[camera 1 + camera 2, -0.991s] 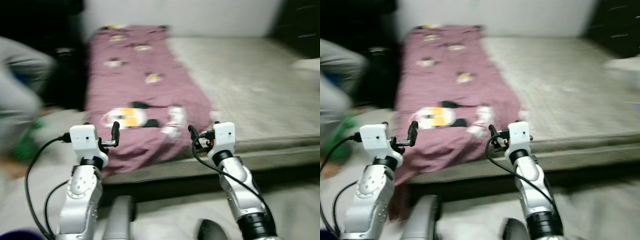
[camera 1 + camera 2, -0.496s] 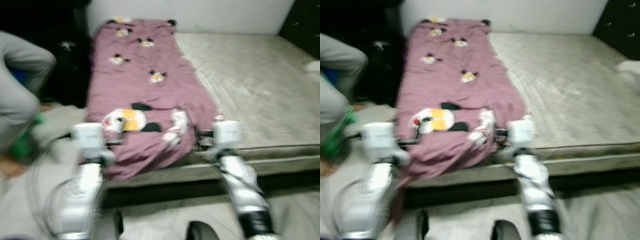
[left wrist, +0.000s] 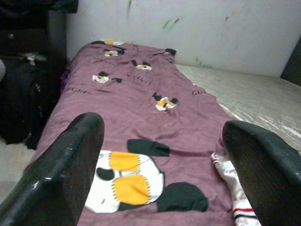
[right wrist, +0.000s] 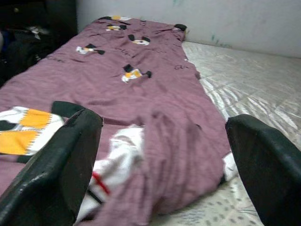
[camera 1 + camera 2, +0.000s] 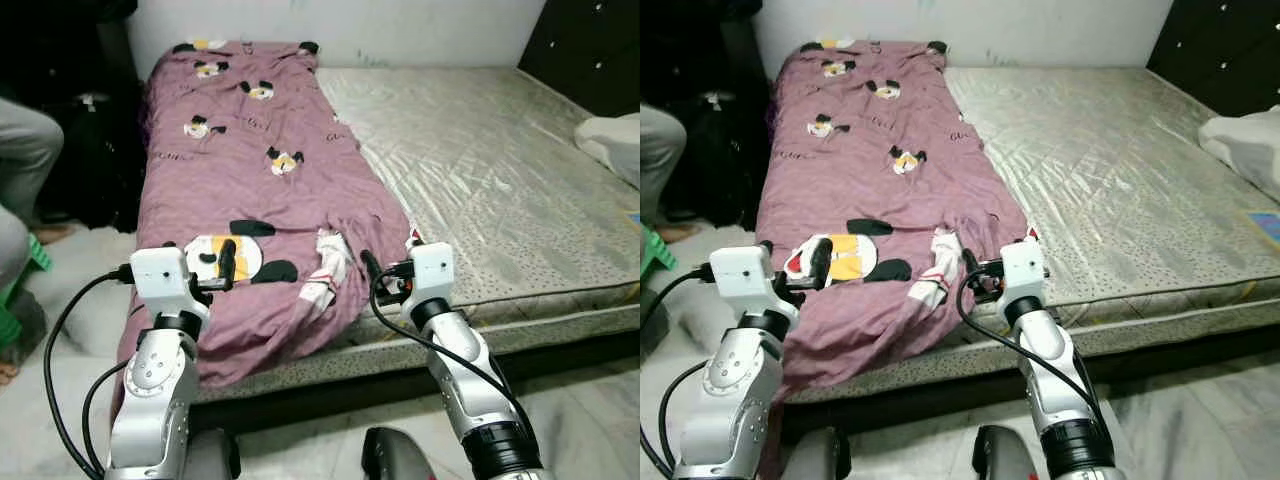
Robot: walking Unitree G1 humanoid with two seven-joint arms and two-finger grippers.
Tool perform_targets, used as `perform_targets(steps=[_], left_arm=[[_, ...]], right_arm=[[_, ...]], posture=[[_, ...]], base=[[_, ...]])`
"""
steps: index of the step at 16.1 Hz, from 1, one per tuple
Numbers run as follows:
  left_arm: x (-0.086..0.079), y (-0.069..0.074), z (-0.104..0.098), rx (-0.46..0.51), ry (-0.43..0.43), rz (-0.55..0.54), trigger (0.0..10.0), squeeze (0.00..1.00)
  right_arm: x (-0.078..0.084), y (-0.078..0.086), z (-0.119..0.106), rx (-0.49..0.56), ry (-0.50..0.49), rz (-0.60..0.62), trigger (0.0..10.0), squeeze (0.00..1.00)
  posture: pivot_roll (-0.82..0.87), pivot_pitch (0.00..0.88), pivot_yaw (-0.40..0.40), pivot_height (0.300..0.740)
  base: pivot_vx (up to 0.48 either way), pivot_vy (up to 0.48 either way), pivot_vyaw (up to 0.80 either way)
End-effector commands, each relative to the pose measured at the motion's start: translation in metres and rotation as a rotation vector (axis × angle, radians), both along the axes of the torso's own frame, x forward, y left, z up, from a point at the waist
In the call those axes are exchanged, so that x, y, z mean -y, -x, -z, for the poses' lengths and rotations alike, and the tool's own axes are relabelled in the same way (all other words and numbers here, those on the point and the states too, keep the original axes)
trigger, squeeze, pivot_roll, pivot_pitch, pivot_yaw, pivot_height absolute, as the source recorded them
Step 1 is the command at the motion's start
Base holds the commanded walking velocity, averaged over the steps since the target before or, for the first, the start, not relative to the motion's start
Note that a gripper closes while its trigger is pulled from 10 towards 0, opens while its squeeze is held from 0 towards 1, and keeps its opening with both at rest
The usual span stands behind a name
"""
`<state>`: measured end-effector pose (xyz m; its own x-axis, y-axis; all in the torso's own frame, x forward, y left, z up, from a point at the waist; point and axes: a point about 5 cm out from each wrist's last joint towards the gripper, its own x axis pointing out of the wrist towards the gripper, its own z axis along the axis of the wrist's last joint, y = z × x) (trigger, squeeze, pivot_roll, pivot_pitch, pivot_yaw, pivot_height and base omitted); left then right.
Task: Clean up the room
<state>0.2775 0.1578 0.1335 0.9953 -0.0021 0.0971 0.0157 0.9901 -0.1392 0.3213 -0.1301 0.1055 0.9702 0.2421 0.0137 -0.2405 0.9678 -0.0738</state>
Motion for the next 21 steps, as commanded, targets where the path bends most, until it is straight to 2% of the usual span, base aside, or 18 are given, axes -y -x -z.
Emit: perform_targets(steps=[1,11,15,19,21], left_arm=[[0.0094,-0.0008,-0.0023,0.009,0.003,0.034,10.0,0.00],[0.0114,-0.0016,-0.0037,0.016,0.015,0.055,10.0,0.00],[0.0145,-0.0038,-0.0014,-0.013,0.014,0.030,10.0,0.00],[0.0119,-0.0030,-0.0005,-0.014,0.011,0.023,10.0,0.00],[0.0113,-0.0027,-0.0005,-0.015,0.007,0.012,10.0,0.00]], right_arm=[[0.0121,-0.0009,-0.0024,0.009,0.011,0.033,10.0,0.00],[0.0121,-0.0011,-0.0008,0.006,0.018,0.038,10.0,0.00],[0.0131,-0.0013,0.0000,0.004,0.016,0.036,10.0,0.00],[0.0130,-0.0017,0.0013,-0.006,0.013,0.036,10.0,0.00],[0.0132,-0.0020,0.0012,-0.004,0.016,0.032,10.0,0.00]], posture=[[0.01,0.032,-0.052,0.593],[0.00,0.032,-0.047,0.593],[0.00,0.033,-0.049,0.593],[0.01,0.037,-0.052,0.549],[0.01,0.038,-0.053,0.544]], base=[[0.300,0.000,0.00],[0.466,0.000,0.09],[0.000,0.000,0.00],[0.000,0.000,0.00],[0.000,0.000,0.00]])
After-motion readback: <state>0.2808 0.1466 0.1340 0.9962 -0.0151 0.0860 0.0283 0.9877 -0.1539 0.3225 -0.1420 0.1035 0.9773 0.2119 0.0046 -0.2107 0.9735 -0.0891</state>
